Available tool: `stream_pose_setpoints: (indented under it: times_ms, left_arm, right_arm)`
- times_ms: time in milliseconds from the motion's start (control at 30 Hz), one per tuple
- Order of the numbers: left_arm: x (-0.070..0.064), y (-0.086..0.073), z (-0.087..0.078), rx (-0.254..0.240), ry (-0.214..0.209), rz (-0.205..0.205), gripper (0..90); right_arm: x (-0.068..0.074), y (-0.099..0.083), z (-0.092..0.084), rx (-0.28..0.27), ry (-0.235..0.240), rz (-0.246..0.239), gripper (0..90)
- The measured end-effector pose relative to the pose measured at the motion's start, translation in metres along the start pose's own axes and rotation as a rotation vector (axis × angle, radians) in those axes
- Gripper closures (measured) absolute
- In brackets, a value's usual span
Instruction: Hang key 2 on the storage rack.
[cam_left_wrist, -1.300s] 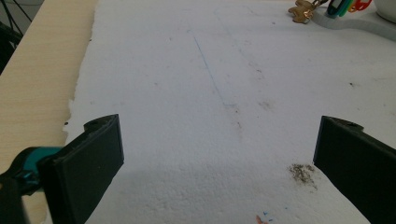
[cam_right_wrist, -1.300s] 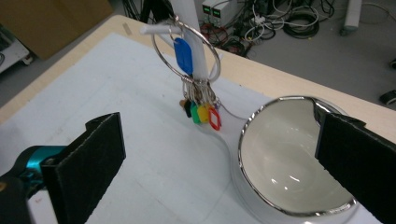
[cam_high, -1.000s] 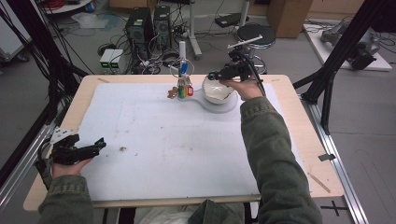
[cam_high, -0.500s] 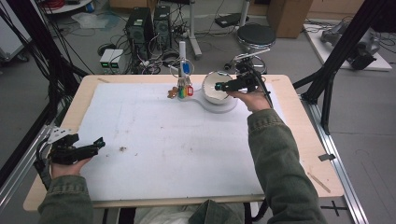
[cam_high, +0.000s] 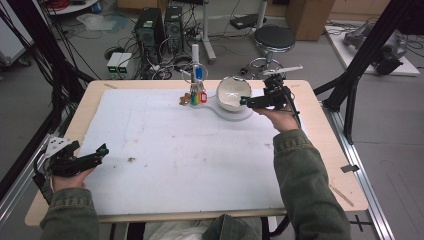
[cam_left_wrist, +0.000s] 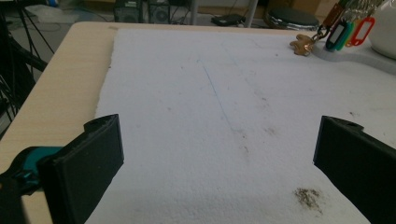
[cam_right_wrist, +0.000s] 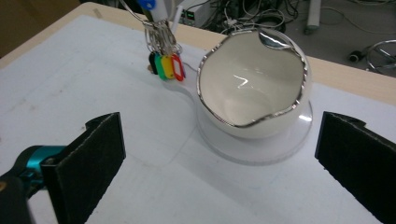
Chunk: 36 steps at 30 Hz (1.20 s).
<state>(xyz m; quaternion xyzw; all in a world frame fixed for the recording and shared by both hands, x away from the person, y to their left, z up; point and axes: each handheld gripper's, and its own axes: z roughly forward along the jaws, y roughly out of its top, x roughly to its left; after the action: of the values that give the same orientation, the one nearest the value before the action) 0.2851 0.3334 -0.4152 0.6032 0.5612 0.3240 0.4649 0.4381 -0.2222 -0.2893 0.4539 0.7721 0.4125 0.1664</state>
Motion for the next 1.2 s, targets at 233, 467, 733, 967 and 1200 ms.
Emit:
stream_pose_setpoints:
  times_ms: [233,467,733,967,1200]
  left_arm:
    - [0.001,0.001,-0.002,-0.019,0.015,-0.011,2.0]
    - [0.001,0.001,-0.004,-0.042,0.028,-0.014,2.0]
    - [-0.001,0.0,-0.003,-0.034,0.019,-0.008,2.0]
    - [0.0,-0.001,-0.003,-0.041,0.026,-0.014,2.0]
    - [-0.001,-0.001,-0.003,-0.035,0.024,-0.011,2.0]
  right_arm:
    - [-0.009,-0.021,-0.008,-0.019,-0.026,0.025,0.8]
    - [-0.013,-0.037,-0.014,-0.047,-0.039,0.031,0.8]
    - [-0.016,-0.056,-0.017,-0.08,-0.043,0.035,0.8]
    - [-0.017,-0.073,-0.022,-0.117,-0.051,0.04,0.8]
    - [-0.017,-0.093,-0.025,-0.131,-0.076,0.046,0.8]
